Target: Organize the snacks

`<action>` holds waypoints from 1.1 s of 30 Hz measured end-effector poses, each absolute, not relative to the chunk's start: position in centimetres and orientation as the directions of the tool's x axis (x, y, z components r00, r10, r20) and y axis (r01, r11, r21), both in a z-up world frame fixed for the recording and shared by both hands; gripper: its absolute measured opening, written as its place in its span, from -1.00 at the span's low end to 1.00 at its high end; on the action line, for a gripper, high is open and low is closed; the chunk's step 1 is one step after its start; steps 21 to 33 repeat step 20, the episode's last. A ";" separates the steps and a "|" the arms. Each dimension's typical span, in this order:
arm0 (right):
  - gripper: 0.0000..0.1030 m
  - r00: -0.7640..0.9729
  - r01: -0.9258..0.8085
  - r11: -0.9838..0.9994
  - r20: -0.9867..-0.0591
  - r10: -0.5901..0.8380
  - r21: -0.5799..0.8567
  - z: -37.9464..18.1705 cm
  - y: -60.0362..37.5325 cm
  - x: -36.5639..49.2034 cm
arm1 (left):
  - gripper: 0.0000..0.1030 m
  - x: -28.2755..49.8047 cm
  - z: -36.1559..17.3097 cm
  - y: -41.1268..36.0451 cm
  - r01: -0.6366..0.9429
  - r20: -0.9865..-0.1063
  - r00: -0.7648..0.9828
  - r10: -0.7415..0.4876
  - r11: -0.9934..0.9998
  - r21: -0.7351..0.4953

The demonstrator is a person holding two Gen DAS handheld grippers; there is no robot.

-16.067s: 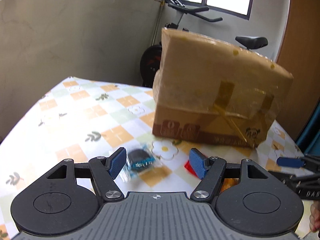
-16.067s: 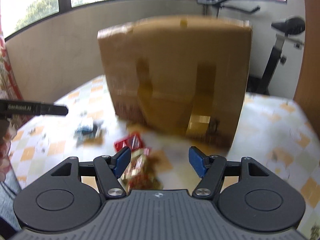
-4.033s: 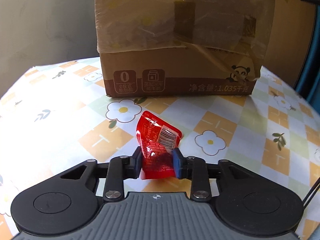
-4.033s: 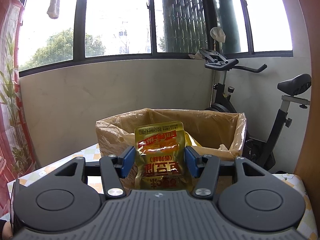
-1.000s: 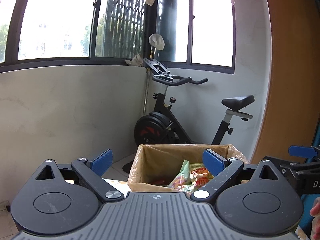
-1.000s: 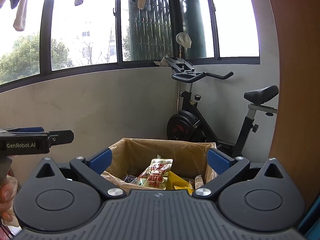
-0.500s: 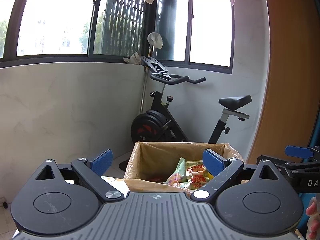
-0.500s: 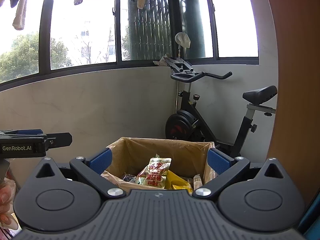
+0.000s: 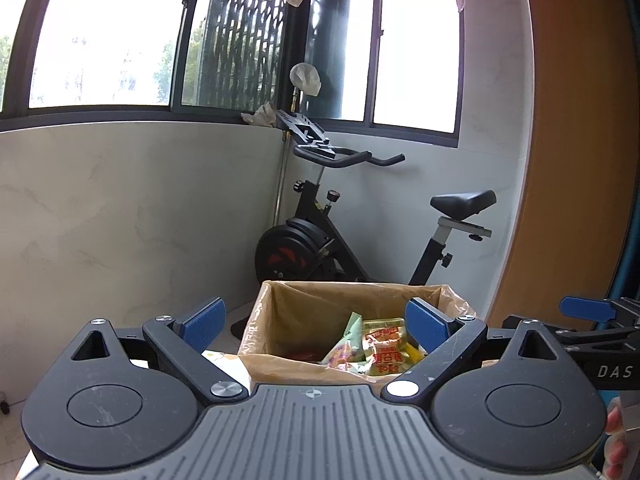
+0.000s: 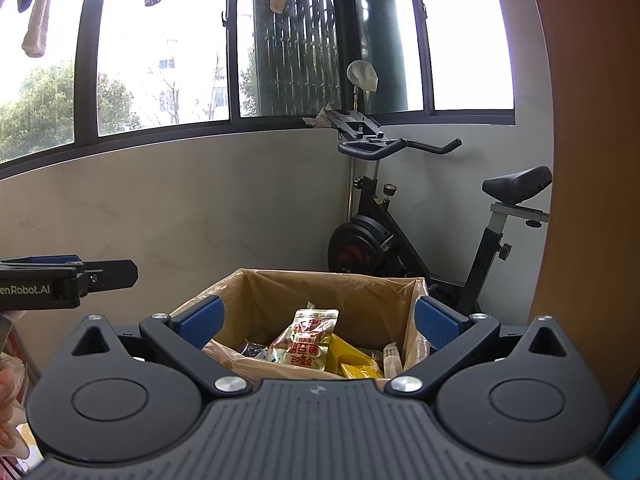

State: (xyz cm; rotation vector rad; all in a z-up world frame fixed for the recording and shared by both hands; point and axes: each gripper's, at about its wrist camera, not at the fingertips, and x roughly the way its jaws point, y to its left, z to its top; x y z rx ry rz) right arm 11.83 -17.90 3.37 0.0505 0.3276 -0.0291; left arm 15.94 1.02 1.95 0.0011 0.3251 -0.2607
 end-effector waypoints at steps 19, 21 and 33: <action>1.00 0.945 0.042 0.998 -0.325 -0.024 0.051 3.0 -18.2 11.7 | 0.90 15.6 1.7 1.2 0.293 -0.293 0.910 -0.293 0.955 -0.046; 1.00 0.945 0.042 0.998 -0.325 -0.024 0.051 3.0 -18.2 11.6 | 0.90 15.7 1.7 1.2 0.288 -0.294 0.911 -0.288 0.957 -0.044; 1.00 0.945 0.042 0.998 -0.325 -0.024 0.051 3.0 -18.2 11.6 | 0.90 15.7 1.7 1.2 0.288 -0.294 0.911 -0.288 0.957 -0.044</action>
